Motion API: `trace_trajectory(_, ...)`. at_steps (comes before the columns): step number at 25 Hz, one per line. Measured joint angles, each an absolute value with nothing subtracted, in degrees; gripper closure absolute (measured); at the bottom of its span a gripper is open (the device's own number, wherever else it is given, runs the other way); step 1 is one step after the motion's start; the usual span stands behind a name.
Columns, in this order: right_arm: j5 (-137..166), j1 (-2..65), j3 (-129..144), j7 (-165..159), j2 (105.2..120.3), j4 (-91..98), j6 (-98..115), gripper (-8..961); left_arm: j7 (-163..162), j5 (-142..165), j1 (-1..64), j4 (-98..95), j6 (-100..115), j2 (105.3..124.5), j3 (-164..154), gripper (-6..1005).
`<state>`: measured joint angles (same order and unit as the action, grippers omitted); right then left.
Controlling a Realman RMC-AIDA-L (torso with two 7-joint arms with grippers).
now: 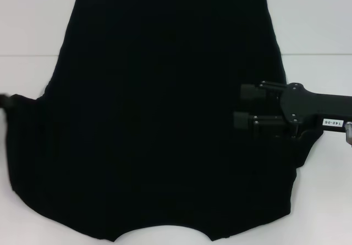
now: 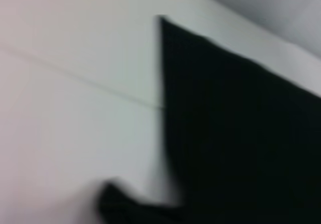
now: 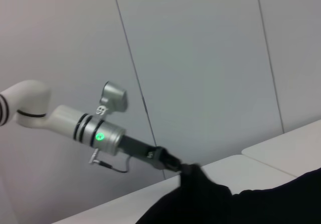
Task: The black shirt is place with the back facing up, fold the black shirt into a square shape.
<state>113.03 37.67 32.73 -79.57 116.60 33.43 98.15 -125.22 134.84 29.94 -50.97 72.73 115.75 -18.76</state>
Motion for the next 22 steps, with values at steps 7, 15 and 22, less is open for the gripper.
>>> trace_trajectory(7,112.8,37.0,32.6,-79.5,116.63,33.4,98.6,91,-117.1,131.4,36.8,-46.7,77.6,119.54,-26.4,1000)
trace_trajectory(15,112.5,36.8,32.6,-79.5,116.63,33.5,98.6,91,-116.6,131.4,38.0,-45.2,78.1,121.37,-34.3,972)
trace_trajectory(22,110.8,37.1,32.6,-81.5,115.9,34.0,97.8,92,-116.4,125.7,35.8,-45.8,81.3,120.07,-33.3,901)
